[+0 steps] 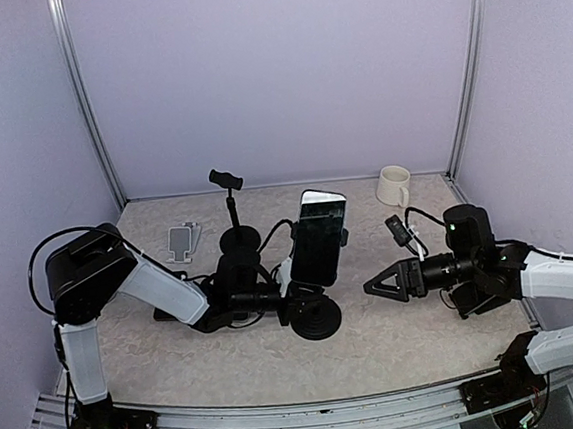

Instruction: Remove the phone from the phone stand

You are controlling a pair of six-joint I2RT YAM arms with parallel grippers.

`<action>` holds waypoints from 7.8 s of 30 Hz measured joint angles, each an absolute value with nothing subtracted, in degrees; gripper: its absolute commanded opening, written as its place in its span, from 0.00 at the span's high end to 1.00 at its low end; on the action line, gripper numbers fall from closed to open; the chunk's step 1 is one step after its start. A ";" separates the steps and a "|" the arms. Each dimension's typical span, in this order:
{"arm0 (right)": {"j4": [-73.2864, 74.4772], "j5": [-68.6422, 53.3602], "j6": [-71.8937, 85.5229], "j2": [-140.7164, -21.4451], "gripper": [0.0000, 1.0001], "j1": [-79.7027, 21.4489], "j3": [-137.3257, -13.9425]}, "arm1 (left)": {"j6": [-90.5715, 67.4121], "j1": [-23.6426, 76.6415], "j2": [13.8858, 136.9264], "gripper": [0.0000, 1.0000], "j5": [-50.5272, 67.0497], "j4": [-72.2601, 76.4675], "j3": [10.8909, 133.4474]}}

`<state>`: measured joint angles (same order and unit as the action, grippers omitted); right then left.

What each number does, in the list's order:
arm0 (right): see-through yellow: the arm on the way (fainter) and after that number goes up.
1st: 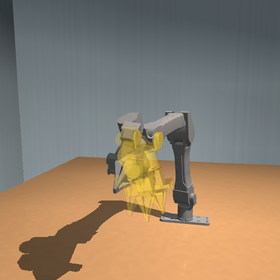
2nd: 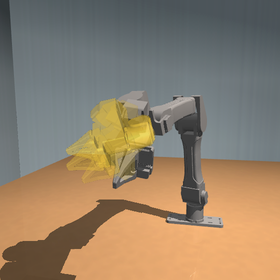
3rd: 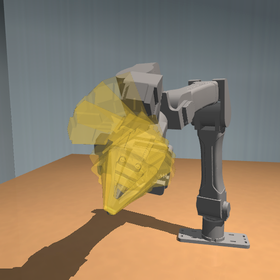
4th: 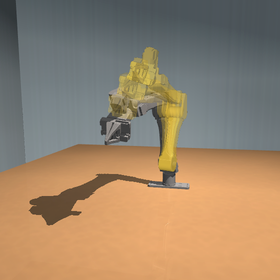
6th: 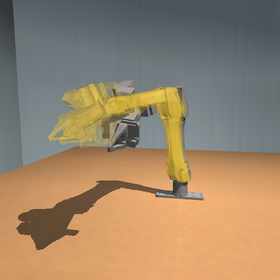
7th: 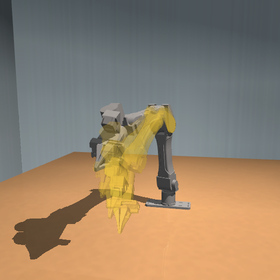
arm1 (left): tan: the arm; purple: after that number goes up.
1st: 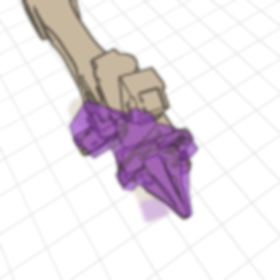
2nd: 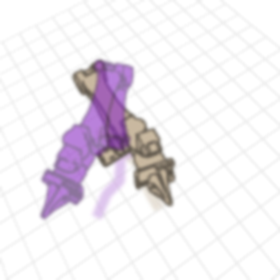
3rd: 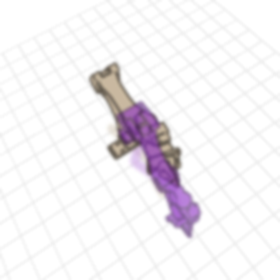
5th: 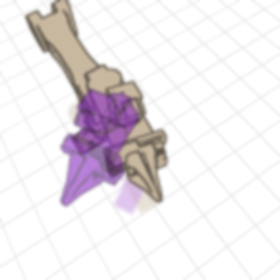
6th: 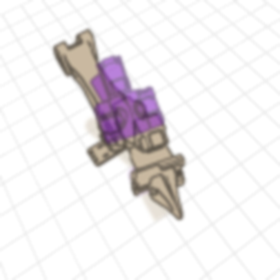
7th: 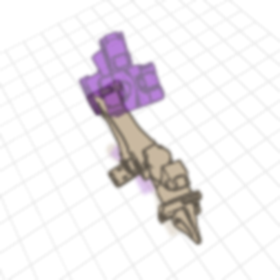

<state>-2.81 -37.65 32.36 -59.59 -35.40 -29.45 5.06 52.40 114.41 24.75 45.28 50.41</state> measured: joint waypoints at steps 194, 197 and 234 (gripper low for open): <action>5.30 -25.08 35.51 -70.54 1.00 -48.64 -57.32 | -17.52 75.88 76.84 0.63 2.39 5.19 61.34; 4.73 -24.14 35.53 -71.24 1.00 -48.64 -57.49 | -17.56 75.96 76.73 0.63 3.05 6.00 60.27; 2.07 -28.49 30.63 -102.89 1.00 -32.32 -87.64 | -28.53 64.20 52.49 0.63 -19.64 -3.11 43.07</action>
